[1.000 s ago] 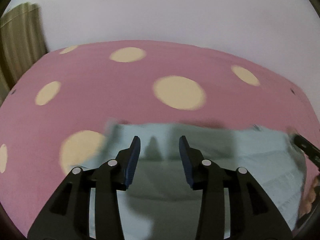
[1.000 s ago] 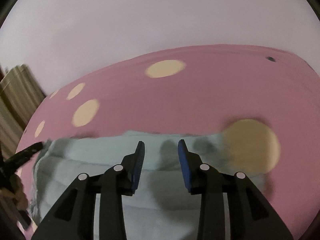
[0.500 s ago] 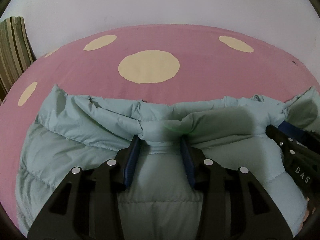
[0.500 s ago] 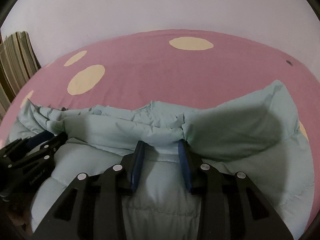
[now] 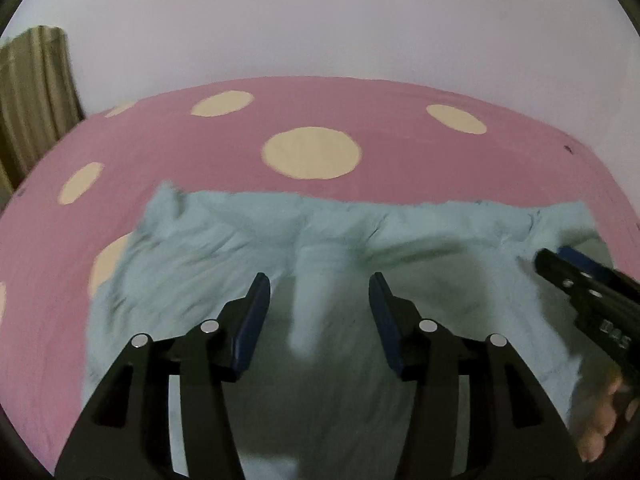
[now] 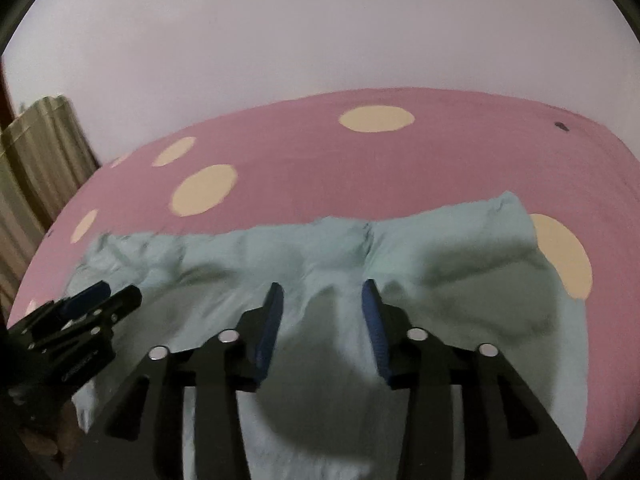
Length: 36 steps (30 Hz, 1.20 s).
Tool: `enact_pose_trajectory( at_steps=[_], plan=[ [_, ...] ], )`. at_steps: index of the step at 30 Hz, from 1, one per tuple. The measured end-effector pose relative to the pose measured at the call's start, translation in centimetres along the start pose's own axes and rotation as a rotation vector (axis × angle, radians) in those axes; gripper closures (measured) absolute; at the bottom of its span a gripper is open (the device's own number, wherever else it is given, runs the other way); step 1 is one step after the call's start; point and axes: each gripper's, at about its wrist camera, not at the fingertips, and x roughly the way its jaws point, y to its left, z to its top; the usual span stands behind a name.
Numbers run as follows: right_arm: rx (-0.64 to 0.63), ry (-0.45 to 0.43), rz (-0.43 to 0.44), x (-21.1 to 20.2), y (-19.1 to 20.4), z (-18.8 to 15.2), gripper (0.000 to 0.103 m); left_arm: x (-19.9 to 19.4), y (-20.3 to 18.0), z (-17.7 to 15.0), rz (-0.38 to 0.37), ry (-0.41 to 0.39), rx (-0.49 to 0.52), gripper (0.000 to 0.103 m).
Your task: Fold large clothes
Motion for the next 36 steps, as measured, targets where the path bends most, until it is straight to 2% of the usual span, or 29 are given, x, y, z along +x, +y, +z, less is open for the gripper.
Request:
enact_pose_trajectory(
  at_steps=[2, 5, 6, 9, 13, 16, 18, 19, 21, 22, 24, 26, 28, 29, 31, 33, 35, 36],
  plan=[
    [-0.046, -0.005, -0.036, -0.3, 0.7, -1.2, 0.057, 0.4, 0.6, -1.2, 0.004, 0.015, -0.003, 0.051],
    [-0.091, 0.043, -0.084, 1.9, 1.2, -3.1, 0.055, 2.0, 0.3, -2.5, 0.015, 0.03, 0.031, 0.05],
    [-0.121, 0.029, -0.104, 2.4, 1.4, -3.7, 0.055, 2.4, 0.2, -2.7, 0.016, 0.03, 0.04, 0.049],
    [-0.127, 0.039, -0.116, 2.9, 1.6, -3.6, 0.055, 3.2, 0.3, -2.8, -0.003, 0.04, 0.018, 0.05],
    [-0.083, 0.016, -0.073, 0.0, 0.4, -2.5, 0.055, 0.3, 2.4, -2.0, -0.062, 0.042, -0.05, 0.05],
    [-0.053, -0.044, -0.124, -3.2, -1.9, -2.9, 0.054, -1.9, 5.0, -2.6, -0.049, 0.005, -0.117, 0.047],
    [-0.01, -0.042, -0.176, -4.1, -4.0, -3.4, 0.054, -2.0, 6.2, -3.4, -0.031, 0.011, -0.14, 0.047],
    [0.012, -0.018, -0.194, -3.7, -5.1, -3.7, 0.054, -1.2, 6.6, -3.8, -0.026, 0.038, -0.136, 0.047],
    [0.036, 0.058, -0.169, -1.7, -6.7, -4.9, 0.054, 0.4, 6.6, -4.3, -0.049, 0.071, -0.116, 0.047],
    [0.027, 0.067, -0.154, -1.1, -6.9, -5.2, 0.054, 0.8, 6.4, -4.5, -0.049, 0.075, -0.105, 0.047],
    [0.027, 0.047, -0.137, -1.8, -7.0, -5.1, 0.054, 0.2, 6.5, -4.1, -0.054, 0.069, -0.118, 0.048],
    [0.056, 0.039, -0.111, -3.3, -7.4, -4.7, 0.053, -1.3, 7.5, -3.9, -0.098, 0.073, -0.172, 0.047],
    [0.095, 0.021, -0.084, -5.1, -8.2, -4.8, 0.042, -2.7, 9.0, -4.2, -0.099, 0.062, -0.222, 0.041],
    [0.113, 0.013, -0.084, -5.8, -8.8, -5.0, 0.039, -3.7, 10.0, -4.5, -0.086, 0.041, -0.245, 0.038],
    [0.162, 0.017, -0.07, -6.7, -10.1, -5.5, 0.037, -5.0, 12.0, -5.4, -0.047, 0.019, -0.277, 0.029],
    [0.206, 0.054, -0.068, -6.7, -11.3, -6.1, 0.036, -5.3, 13.2, -6.5, -0.037, 0.052, -0.315, 0.019],
    [0.222, 0.072, -0.073, -6.1, -11.7, -6.6, 0.035, -4.9, 14.3, -7.7, -0.115, 0.101, -0.351, 0.016],
    [0.237, 0.076, -0.067, -5.9, -12.0, -6.9, 0.032, -4.6, 14.6, -8.2, -0.155, 0.125, -0.366, 0.014]
  ],
)
